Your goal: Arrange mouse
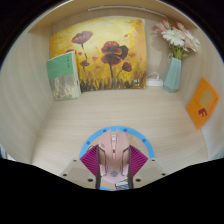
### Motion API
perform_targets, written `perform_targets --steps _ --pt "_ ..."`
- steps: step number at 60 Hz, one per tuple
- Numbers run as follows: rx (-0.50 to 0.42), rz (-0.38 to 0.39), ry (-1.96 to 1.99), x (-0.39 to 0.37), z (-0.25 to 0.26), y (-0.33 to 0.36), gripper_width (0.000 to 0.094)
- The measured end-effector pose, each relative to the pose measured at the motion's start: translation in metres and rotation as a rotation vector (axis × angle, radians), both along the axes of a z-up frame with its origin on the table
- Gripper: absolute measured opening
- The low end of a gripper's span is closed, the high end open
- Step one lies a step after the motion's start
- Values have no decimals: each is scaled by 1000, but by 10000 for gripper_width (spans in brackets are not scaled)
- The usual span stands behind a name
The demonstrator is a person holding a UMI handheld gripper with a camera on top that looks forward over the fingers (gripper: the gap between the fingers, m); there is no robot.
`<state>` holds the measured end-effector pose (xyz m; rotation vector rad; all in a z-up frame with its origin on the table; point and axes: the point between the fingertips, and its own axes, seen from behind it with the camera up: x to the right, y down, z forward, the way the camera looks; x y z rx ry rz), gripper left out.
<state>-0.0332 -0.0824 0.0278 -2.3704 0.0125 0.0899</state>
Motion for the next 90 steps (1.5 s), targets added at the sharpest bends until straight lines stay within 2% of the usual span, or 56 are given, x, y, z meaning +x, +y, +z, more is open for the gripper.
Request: perform_targets --steps 12,17,22,29,31,34,36,44,56,65,81,90 --pt "-63 -4 -32 6 -42 -12 387" --pt "-44 3 -54 7 -41 -11 396" --pt "-37 1 -58 8 -41 -9 453" --pt "-64 -11 -30 6 -42 -10 543" --pt "-77 -23 -19 7 -42 -11 609" --pt "-79 -44 -8 7 -34 -12 761" --pt "-70 -53 -10 8 -24 -11 796" --pt "-9 -78 -22 10 27 -13 781" --pt "96 -73 -11 7 115 -32 786" --pt "154 -58 4 10 157 -60 787" --pt "183 -22 -19 35 168 -120 782" --pt "196 -27 -12 45 170 -155 781"
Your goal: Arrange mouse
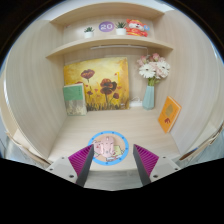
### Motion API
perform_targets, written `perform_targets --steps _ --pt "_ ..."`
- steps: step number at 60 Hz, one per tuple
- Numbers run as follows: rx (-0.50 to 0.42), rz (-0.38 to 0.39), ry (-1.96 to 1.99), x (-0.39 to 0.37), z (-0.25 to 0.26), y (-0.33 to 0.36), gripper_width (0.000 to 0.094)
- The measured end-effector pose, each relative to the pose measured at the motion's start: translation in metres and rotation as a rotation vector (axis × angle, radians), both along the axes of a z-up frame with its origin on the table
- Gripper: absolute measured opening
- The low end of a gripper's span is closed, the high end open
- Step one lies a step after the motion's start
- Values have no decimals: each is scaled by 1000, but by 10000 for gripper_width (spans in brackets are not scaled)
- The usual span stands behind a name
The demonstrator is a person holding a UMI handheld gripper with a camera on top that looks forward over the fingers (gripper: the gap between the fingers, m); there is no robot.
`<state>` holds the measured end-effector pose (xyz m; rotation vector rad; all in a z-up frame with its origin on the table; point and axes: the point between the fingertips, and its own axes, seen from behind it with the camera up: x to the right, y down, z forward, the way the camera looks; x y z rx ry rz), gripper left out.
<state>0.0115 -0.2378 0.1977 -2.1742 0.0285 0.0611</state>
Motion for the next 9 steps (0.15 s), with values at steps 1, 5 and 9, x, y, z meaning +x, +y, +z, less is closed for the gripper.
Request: perform_targets --steps 1,5,9 --pt "0 1 0 1 0 -4 781" --pt "1 -6 4 4 -1 -17 781" --pt "-1 -4 16 6 0 -27 779"
